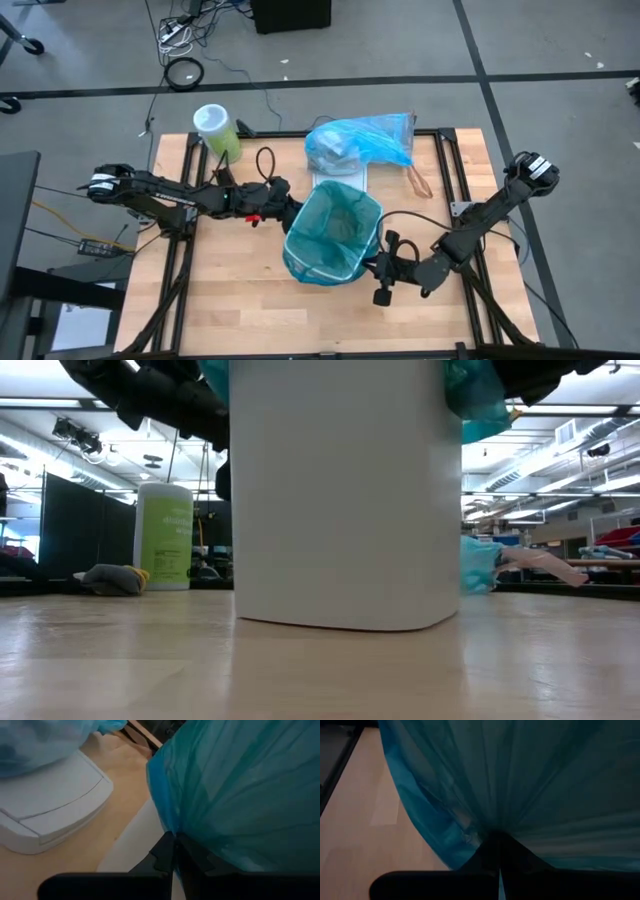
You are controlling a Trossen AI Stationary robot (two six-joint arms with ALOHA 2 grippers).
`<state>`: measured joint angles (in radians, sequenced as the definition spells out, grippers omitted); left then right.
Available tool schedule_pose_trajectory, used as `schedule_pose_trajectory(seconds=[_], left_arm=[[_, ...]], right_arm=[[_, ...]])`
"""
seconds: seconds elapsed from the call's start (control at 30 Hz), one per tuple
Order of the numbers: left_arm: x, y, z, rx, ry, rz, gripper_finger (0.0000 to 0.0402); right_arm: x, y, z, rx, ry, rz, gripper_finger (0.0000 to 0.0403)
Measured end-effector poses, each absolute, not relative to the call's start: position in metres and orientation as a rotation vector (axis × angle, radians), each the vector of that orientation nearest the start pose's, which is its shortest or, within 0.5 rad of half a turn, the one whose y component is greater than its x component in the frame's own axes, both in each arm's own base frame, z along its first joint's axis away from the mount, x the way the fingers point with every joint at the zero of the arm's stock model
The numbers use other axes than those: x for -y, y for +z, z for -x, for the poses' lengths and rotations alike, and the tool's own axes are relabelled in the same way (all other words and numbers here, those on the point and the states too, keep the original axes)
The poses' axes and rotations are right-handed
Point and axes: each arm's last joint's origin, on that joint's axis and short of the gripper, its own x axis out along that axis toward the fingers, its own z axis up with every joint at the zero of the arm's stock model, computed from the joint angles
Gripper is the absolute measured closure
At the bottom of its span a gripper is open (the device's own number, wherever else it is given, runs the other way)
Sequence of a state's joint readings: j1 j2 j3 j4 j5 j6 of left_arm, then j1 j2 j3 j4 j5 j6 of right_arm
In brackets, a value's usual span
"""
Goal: Place trash/remove bag and relplace
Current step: Insert the blue trash bag into the white trash bin
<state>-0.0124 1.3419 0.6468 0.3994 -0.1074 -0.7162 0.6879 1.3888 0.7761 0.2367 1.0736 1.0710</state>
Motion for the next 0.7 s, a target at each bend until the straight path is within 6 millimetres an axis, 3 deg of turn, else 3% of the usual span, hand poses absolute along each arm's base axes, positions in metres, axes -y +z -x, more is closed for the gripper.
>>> schedule_pose_trajectory(seconds=[0.27, 0.57, 0.7], left_arm=[[0.003, 0.204, -0.287, -0.313, 0.21, 0.682, 0.0371], [0.003, 0.208, -0.289, -0.274, 0.182, 0.687, 0.0371], [0.004, 0.211, -0.289, -0.262, 0.131, 0.695, 0.0371]], right_arm=[[-0.158, 0.24, -0.236, -0.026, -0.466, -0.743, 0.0403], [-0.161, 0.242, -0.235, -0.019, -0.447, -0.737, 0.0403], [-0.164, 0.253, -0.228, -0.01, -0.41, -0.698, 0.0403]])
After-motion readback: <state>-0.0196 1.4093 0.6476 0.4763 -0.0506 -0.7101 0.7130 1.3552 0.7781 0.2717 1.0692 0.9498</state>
